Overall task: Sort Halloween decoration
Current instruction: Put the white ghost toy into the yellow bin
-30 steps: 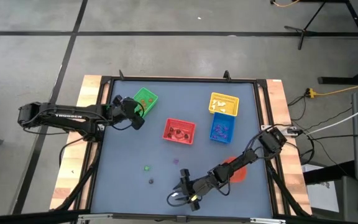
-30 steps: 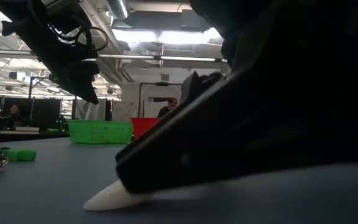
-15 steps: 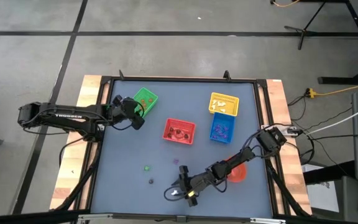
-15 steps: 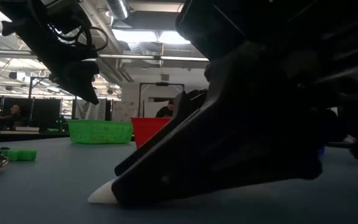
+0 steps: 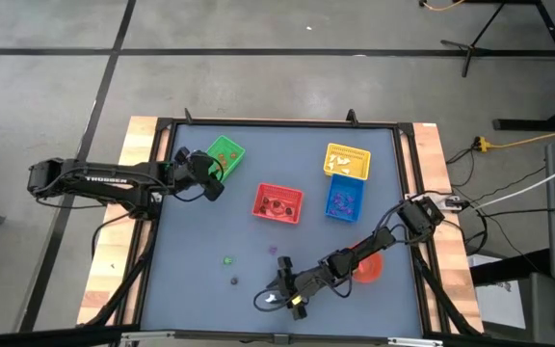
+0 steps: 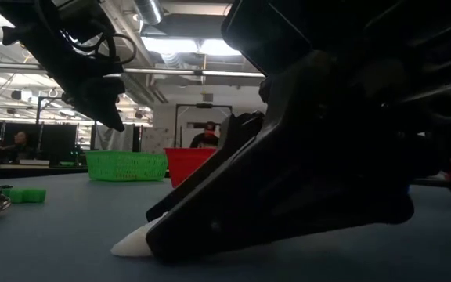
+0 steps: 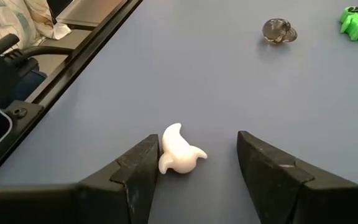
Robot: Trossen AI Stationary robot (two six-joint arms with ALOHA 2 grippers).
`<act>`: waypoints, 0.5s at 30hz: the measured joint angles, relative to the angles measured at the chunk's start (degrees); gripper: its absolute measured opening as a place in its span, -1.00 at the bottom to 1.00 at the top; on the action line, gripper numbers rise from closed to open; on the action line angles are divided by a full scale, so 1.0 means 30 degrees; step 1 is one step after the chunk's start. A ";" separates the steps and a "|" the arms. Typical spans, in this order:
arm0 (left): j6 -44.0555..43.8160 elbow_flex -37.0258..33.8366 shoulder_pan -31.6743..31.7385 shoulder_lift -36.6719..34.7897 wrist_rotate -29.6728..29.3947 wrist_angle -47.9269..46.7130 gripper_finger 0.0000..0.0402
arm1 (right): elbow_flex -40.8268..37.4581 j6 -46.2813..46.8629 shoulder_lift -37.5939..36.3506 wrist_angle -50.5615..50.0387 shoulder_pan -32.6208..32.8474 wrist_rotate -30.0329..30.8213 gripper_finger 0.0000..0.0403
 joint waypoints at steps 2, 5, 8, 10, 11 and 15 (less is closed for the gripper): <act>0.0003 0.0000 0.0000 0.0000 0.0000 -0.0004 0.04 | 0.0000 -0.0029 0.0000 -0.0027 0.0000 0.0007 0.04; -0.0002 0.0000 0.0000 0.0000 0.0000 0.0000 0.04 | 0.0000 -0.0054 0.0000 -0.0052 -0.0007 0.0026 -0.05; -0.0002 0.0000 0.0000 0.0000 0.0000 -0.0007 0.04 | 0.0000 -0.0054 0.0000 -0.0058 -0.0007 0.0125 -0.18; 0.0003 0.0000 0.0000 0.0000 0.0000 0.0000 0.04 | 0.0000 -0.0053 0.0000 -0.0044 -0.0007 0.0180 -0.27; -0.0002 0.0000 0.0000 0.0000 0.0000 0.0000 0.04 | 0.0000 -0.0046 0.0000 -0.0044 -0.0007 0.0245 -0.31; -0.0001 0.0000 0.0000 0.0000 0.0000 0.0000 0.04 | 0.0000 -0.0039 0.0000 -0.0037 -0.0007 0.0310 -0.45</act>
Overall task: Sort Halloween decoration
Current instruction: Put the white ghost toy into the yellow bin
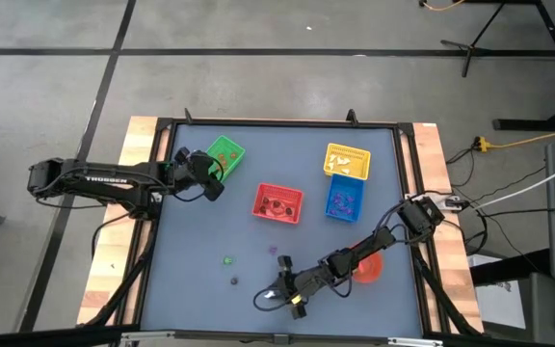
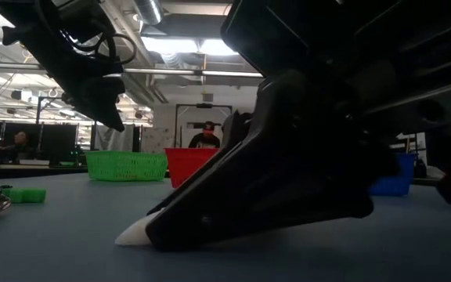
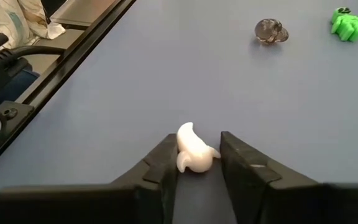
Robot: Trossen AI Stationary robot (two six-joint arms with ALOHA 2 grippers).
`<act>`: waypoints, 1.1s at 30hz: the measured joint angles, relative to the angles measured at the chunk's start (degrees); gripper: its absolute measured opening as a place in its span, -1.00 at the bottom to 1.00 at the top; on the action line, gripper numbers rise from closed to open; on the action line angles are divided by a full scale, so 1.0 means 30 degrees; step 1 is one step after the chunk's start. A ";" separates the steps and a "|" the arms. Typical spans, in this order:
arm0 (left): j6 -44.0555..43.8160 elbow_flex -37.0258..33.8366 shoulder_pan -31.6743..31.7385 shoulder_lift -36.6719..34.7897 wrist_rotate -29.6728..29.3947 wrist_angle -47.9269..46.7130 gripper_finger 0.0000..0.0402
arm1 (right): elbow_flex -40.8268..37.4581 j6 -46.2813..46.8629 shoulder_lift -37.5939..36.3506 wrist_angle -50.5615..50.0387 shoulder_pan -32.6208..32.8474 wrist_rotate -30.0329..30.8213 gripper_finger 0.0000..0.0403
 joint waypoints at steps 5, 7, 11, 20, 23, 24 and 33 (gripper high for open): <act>0.0002 0.0000 0.0000 0.0000 0.0000 0.0000 0.04 | 0.0000 0.0000 0.0000 0.0087 0.0007 0.0004 -0.56; 0.0001 0.0000 0.0000 0.0000 0.0000 0.0000 0.04 | 0.0000 -0.0007 0.0000 0.0122 0.0007 0.0004 -0.59; 0.0003 0.0000 0.0000 0.0000 0.0000 -0.0004 0.04 | 0.0000 -0.0007 0.0000 0.0117 -0.0015 0.0004 -0.62; 0.0002 0.0000 0.0000 0.0000 0.0000 -0.0001 0.04 | 0.0000 0.0000 -0.0002 0.0107 -0.0015 0.0005 -0.64; -0.0001 0.0000 0.0000 0.0000 0.0000 -0.0007 0.04 | -0.0032 0.0003 -0.0004 0.0367 -0.0018 0.0011 -0.64; 0.0007 0.0000 0.0000 0.0000 0.0000 0.0000 0.04 | -0.0036 0.0016 0.0000 0.0521 -0.0022 0.0004 -0.64; -0.0001 0.0000 0.0000 0.0000 0.0004 -0.0007 0.04 | -0.0066 0.0029 -0.0576 0.0908 -0.0022 -0.0186 -0.64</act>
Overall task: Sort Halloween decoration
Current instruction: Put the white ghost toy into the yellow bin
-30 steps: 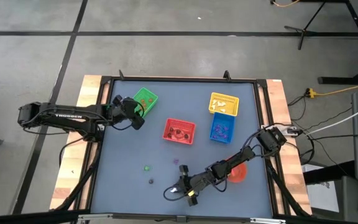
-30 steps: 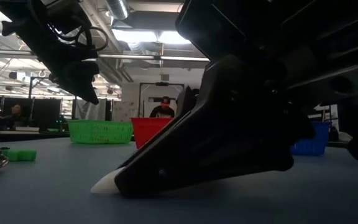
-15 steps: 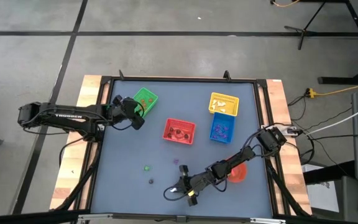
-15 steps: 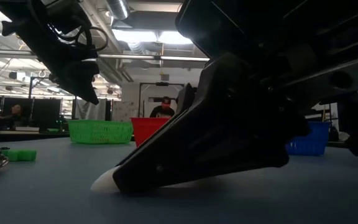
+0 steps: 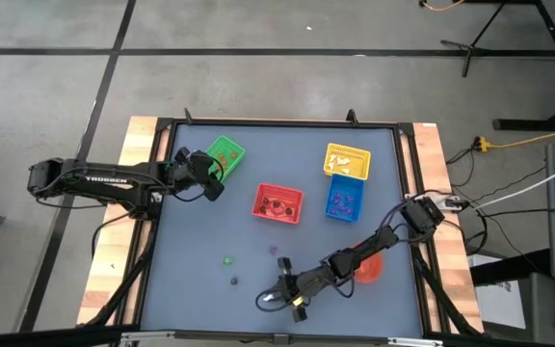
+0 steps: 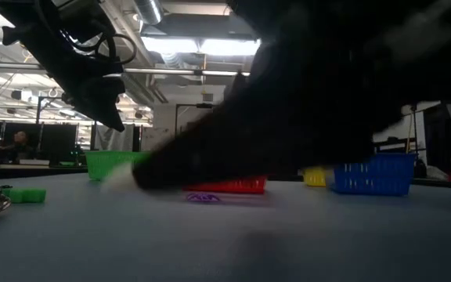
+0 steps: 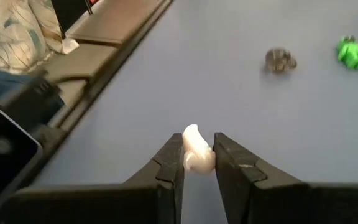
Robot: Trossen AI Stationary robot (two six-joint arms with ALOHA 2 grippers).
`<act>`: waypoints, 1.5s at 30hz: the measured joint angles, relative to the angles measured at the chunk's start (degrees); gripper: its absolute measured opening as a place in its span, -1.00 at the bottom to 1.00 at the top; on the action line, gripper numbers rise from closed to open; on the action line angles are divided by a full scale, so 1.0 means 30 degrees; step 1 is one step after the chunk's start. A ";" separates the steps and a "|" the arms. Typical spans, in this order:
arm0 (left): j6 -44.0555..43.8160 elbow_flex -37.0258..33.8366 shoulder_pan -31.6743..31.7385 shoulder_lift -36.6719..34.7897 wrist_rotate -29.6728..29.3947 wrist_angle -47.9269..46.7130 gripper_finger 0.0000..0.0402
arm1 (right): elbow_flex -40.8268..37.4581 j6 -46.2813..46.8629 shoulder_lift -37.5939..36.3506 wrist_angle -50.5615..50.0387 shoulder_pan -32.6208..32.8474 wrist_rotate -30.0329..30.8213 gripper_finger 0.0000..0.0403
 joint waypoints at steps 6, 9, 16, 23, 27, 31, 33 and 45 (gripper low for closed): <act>0.0000 0.0000 -0.0007 0.0000 -0.0002 0.0004 0.04 | 0.0000 -0.0433 -0.1172 -0.0061 0.0000 0.0022 -0.64; 0.0000 0.0000 -0.0007 0.0000 -0.0004 0.0007 0.04 | 0.0000 -0.1251 -0.2054 -0.0105 0.0000 0.0022 -0.64; 0.0005 0.0000 -0.0007 0.0000 0.0003 0.0005 0.04 | 0.0029 -0.3654 -0.5375 -0.2766 -0.0240 0.0135 -0.64; 0.0007 0.0000 -0.0022 0.0000 0.0008 -0.0007 0.04 | 0.0036 -0.4432 -0.9353 -0.8278 -0.1436 0.0707 -0.64; 0.0007 0.0000 -0.0022 0.0000 0.0008 -0.0001 0.04 | 0.0036 -0.4452 -1.1608 -1.1679 -0.2647 0.0940 -0.64; 0.0007 0.0000 -0.0029 0.0000 0.0010 -0.0007 0.04 | 0.0044 -0.4813 -1.3584 -1.5341 -0.4145 0.2016 -0.64; 0.0007 0.0000 -0.0029 0.0000 0.0010 -0.0013 0.04 | 0.0044 -0.4933 -1.4294 -1.7210 -0.4935 0.2976 -0.64; 0.0058 0.0000 -0.0029 0.0000 0.0010 -0.0003 0.04 | 0.0058 -0.4940 -1.5125 -2.6250 -1.1099 0.6011 -0.64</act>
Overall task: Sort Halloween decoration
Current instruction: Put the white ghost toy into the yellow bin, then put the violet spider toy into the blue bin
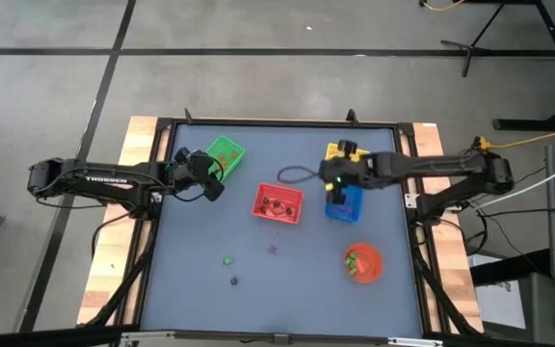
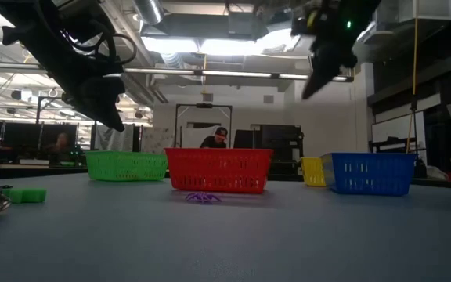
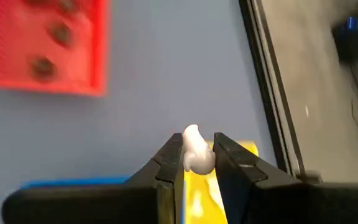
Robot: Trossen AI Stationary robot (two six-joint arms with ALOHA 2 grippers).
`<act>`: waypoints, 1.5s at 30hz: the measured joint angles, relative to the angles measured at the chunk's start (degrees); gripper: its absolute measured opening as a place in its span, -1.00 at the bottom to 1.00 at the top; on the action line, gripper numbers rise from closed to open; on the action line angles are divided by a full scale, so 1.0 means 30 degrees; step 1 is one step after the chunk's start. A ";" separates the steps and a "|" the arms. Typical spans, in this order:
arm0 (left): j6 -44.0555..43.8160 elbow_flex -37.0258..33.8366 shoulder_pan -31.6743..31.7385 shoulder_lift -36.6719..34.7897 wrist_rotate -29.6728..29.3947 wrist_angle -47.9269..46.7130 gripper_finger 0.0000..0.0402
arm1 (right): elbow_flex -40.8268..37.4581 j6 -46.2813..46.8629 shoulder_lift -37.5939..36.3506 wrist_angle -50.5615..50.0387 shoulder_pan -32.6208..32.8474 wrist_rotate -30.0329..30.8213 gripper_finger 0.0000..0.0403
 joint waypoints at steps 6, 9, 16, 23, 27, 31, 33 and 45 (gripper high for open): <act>-0.0007 0.0000 0.0000 0.0000 0.0000 -0.0005 0.04 | -0.0015 0.0039 0.0342 -0.1638 -0.3356 -0.0011 -0.64; -0.0007 0.0000 0.0000 0.0000 0.0000 -0.0005 0.04 | -0.0015 0.0074 0.0457 -0.1626 -0.4568 -0.0557 -0.64; -0.0007 0.0000 -0.0007 0.0000 0.0000 -0.0006 0.04 | -0.0015 0.0093 0.0732 -0.1631 -0.6083 -0.1357 -0.64; -0.0007 0.0000 -0.0007 0.0000 0.0000 -0.0012 0.04 | -0.0015 0.0080 0.0870 -0.1685 -0.6405 -0.1839 -0.64; -0.0007 0.0000 -0.0007 0.0000 0.0000 -0.0012 0.04 | -0.0015 0.0087 0.0867 -0.1687 -0.6387 -0.1879 -0.64; -0.0007 0.0000 -0.0007 0.0000 0.0000 -0.0012 0.04 | -0.0015 0.0087 0.0867 -0.1688 -0.6386 -0.1872 -0.64; -0.0007 0.0000 -0.0007 0.0000 0.0000 -0.0012 0.04 | -0.0015 0.0087 0.0867 -0.1688 -0.6386 -0.1880 -0.62; -0.0015 0.0000 -0.0015 0.0000 0.0000 -0.0012 0.04 | -0.0015 0.0248 0.0867 -0.1688 -0.6386 -0.1880 -0.17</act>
